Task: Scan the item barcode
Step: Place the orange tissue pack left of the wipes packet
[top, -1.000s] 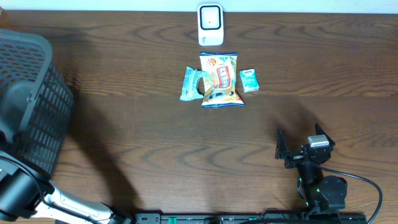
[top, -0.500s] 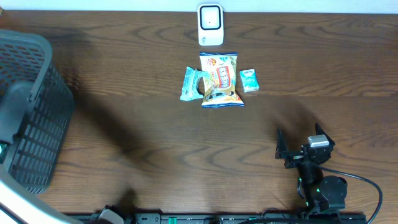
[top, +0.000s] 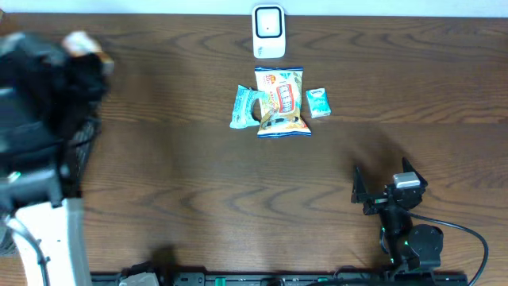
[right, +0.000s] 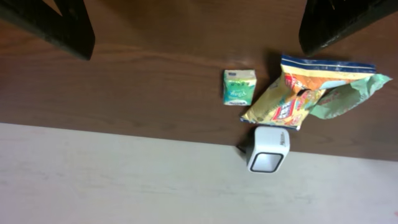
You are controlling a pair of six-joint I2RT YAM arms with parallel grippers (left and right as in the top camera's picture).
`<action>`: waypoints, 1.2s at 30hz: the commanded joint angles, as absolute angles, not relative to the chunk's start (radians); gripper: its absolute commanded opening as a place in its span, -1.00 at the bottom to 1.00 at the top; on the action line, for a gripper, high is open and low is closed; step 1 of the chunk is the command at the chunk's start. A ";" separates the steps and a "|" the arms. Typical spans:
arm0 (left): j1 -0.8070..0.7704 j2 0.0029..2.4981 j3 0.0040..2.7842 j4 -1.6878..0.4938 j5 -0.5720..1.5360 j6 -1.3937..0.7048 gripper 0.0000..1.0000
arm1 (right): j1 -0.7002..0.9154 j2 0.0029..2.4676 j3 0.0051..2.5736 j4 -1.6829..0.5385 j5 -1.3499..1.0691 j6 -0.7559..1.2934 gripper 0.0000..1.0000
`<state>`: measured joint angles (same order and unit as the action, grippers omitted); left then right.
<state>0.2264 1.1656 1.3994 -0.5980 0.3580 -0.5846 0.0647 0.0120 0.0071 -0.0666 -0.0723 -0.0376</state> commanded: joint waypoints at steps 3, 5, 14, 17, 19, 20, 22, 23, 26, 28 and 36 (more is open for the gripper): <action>-0.014 1.325 1.402 -0.640 0.125 -0.322 -0.85 | 0.060 0.007 0.006 -0.071 -0.074 -0.046 0.99; -0.080 1.417 1.402 -0.648 0.097 -0.307 -0.85 | 0.060 0.007 0.006 -0.071 -0.074 -0.046 0.99; -0.194 1.779 1.402 -0.618 0.084 -0.307 -0.85 | 0.059 0.007 0.006 -0.071 -0.074 -0.046 0.99; -0.204 1.902 1.402 -0.581 0.084 -0.307 -0.57 | 0.060 0.007 0.006 -0.071 -0.074 -0.046 0.99; -0.204 1.930 1.403 -0.577 0.084 -0.307 0.17 | 0.060 0.007 0.006 -0.071 -0.074 -0.046 0.98; -0.203 1.936 1.403 -0.577 0.084 -0.307 0.24 | 0.060 0.007 0.006 -0.071 -0.074 -0.046 0.99; -0.202 1.932 1.403 -0.577 0.084 -0.306 0.35 | 0.060 0.007 0.006 -0.071 -0.074 -0.046 0.98; -0.201 1.923 1.403 -0.577 0.084 -0.306 0.40 | 0.060 0.007 0.006 -0.071 -0.074 -0.046 0.99; -0.193 1.879 1.406 -0.577 0.084 -0.297 0.39 | 0.060 0.007 0.006 -0.071 -0.074 -0.046 0.99; -0.185 1.837 1.410 -0.577 0.084 -0.283 0.40 | 0.060 0.007 0.006 -0.071 -0.074 -0.046 0.98; -0.058 1.473 1.424 -0.548 0.000 -0.267 0.41 | 0.060 0.007 0.006 -0.071 -0.074 -0.046 0.99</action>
<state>-0.1234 1.6234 1.3994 -0.5564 0.0788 -0.2863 0.0647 0.0120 0.0071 -0.0669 -0.0719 -0.0376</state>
